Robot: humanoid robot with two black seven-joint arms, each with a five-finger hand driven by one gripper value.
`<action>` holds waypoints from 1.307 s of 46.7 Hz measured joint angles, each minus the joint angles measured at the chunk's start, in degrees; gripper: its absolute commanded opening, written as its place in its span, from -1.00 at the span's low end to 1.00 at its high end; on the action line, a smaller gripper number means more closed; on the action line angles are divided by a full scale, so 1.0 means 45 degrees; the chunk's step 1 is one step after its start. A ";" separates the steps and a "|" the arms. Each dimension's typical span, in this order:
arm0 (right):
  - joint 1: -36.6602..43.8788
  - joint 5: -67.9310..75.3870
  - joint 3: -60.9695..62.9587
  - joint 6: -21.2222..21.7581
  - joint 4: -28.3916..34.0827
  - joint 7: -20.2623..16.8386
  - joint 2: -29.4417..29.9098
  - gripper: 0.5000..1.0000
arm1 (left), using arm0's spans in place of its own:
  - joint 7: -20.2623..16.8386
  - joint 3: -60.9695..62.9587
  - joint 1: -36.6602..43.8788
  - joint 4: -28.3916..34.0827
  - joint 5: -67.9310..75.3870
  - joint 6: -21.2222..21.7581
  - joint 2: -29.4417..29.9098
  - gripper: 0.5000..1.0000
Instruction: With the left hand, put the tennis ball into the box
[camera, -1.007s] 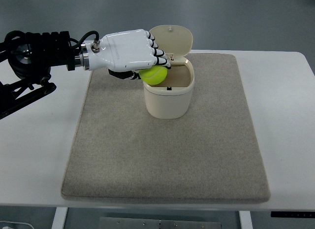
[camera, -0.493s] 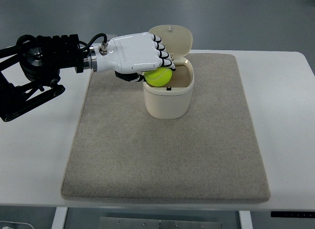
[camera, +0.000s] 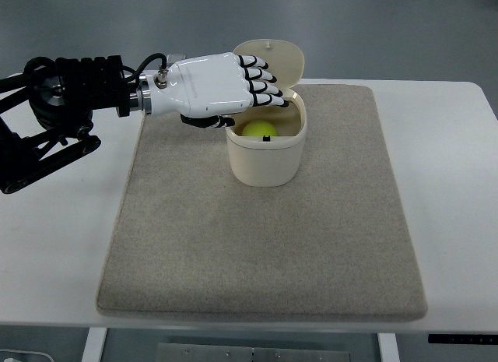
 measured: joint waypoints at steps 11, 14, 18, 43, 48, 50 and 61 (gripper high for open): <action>0.0003 0.0000 -0.0008 0.0000 0.0000 0.0002 0.0000 0.75 | -0.0037 0.0134 -0.0013 -0.0361 -0.0883 -0.0074 0.0844 0.99; 0.0001 0.0000 -0.0008 -0.0001 0.0000 0.0001 0.0000 0.75 | -0.0037 0.0347 -0.0020 -0.0381 -0.1402 -0.0082 0.1210 0.99; 0.0001 0.0000 -0.0009 -0.0001 -0.0001 0.0003 0.0000 0.75 | -0.0058 0.0808 -0.0021 -0.0474 -0.2209 -0.0083 0.1787 1.00; 0.0000 0.0000 -0.0006 0.0000 0.0000 -0.0001 0.0000 0.75 | -0.0418 0.2554 0.0350 0.0187 -1.2546 -0.0101 0.3237 0.99; 0.0001 0.0000 -0.0008 0.0000 0.0000 0.0000 0.0000 0.75 | -0.0410 0.2566 0.0691 0.0882 -1.4670 -0.0101 0.2783 0.99; 0.0001 0.0000 -0.0008 -0.0001 -0.0001 -0.0001 0.0000 0.75 | -0.0408 0.2567 0.0816 0.1167 -1.5376 -0.0101 0.2642 0.99; -0.0001 0.0001 -0.0005 0.0000 0.0000 -0.0001 0.0000 0.76 | -0.0388 0.2566 0.1405 0.2013 -1.8863 -0.0140 0.1883 0.99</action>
